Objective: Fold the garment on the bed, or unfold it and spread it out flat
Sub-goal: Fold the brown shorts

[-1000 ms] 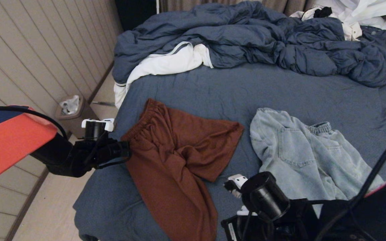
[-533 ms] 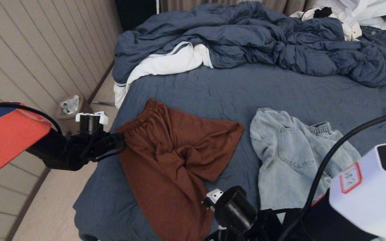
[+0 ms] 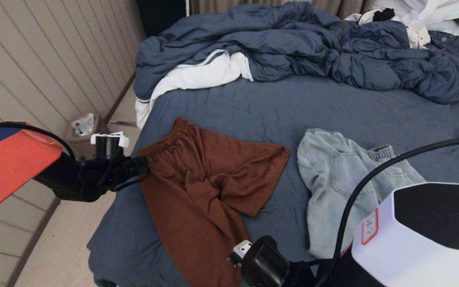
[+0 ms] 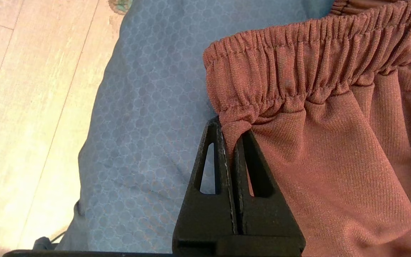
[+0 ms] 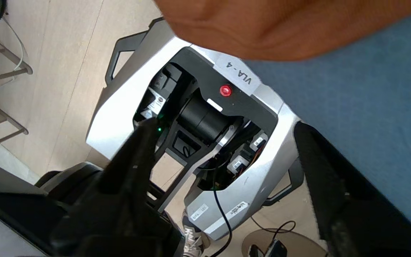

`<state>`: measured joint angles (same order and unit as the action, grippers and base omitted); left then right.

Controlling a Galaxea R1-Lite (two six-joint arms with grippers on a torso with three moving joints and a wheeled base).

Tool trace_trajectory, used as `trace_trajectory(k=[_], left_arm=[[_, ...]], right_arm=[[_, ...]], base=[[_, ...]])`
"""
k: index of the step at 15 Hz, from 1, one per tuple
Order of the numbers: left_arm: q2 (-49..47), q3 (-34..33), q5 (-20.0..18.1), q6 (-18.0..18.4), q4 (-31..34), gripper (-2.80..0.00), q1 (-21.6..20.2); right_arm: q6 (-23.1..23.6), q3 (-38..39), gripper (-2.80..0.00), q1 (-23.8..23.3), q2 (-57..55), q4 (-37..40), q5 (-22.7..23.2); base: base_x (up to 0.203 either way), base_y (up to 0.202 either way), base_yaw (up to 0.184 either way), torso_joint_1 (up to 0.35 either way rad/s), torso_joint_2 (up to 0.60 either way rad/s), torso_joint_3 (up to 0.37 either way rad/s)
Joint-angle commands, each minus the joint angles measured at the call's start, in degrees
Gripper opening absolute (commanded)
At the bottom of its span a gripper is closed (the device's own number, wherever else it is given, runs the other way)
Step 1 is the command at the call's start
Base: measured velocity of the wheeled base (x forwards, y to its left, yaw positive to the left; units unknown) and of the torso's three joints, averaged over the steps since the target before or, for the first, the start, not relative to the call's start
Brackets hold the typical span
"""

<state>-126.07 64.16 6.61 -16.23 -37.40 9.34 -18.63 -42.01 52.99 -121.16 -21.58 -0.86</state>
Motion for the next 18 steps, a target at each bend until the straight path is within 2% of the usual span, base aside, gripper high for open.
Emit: trace_trajectory(k=[1, 3, 4, 6, 7, 11, 15, 16, 17, 18], left_arm=[[-0.1, 0.0, 0.1, -0.1, -0.3, -2.8, 0.0], [-0.1, 0.0, 0.1, -0.2, -0.4, -2.8, 0.0], [-0.1, 0.0, 0.1, -0.2, -0.4, -2.8, 0.0], [0.1, -0.2, 0.1, -0.1, -0.4, -2.8, 0.0], [0.2, -0.2, 0.1, -0.1, -0.4, -2.8, 0.0], [0.2, -0.4, 0.1, -0.1, -0.5, -2.8, -0.1], [0.0, -0.3, 0.1, -0.1, -0.4, -2.8, -0.1], [-0.1, -0.3, 0.1, -0.1, -0.4, -2.8, -0.1], [-0.1, -0.3, 0.1, -0.1, -0.4, -2.8, -0.1], [-0.1, -0.3, 0.1, -0.1, -0.4, -2.8, -0.1]], right_arm=[[-0.4, -0.5, 0.0, 1.2, -1.1, -0.3, -0.2], [-0.6, -1.3, 0.0, 1.2, -3.2, -1.0, -2.8], [-0.6, -1.5, 0.0, 1.2, -4.7, -4.0, -6.5], [-0.3, -0.8, 0.0, 2.3, -9.0, -16.2, -14.3], [0.0, -0.3, 0.0, 2.8, -10.3, -20.8, -16.1], [0.8, -0.9, 0.0, 3.2, -11.4, -21.9, -17.1], [1.8, -3.0, 0.0, 3.3, -12.4, -18.1, -17.2], [1.9, -2.9, -1.85, 3.3, -12.6, -18.1, -17.2], [1.9, -3.0, -2.8, 3.2, -12.7, -18.1, -17.2], [1.9, -3.1, -2.8, 3.2, -12.6, -18.1, -17.2]], base=[[0.0, 0.0, 0.0, 0.0, 0.0, 0.0], [0.0, 0.0, 0.0, 0.0, 0.0, 0.0], [0.0, 0.0, 0.0, 0.0, 0.0, 0.0], [0.0, 0.0, 0.0, 0.0, 0.0, 0.0], [0.0, 0.0, 0.0, 0.0, 0.0, 0.0], [0.0, 0.0, 0.0, 0.0, 0.0, 0.0], [0.0, 0.0, 0.0, 0.0, 0.0, 0.0], [0.0, 0.0, 0.0, 0.0, 0.0, 0.0], [0.0, 0.0, 0.0, 0.0, 0.0, 0.0], [0.0, 0.0, 0.0, 0.0, 0.0, 0.0]])
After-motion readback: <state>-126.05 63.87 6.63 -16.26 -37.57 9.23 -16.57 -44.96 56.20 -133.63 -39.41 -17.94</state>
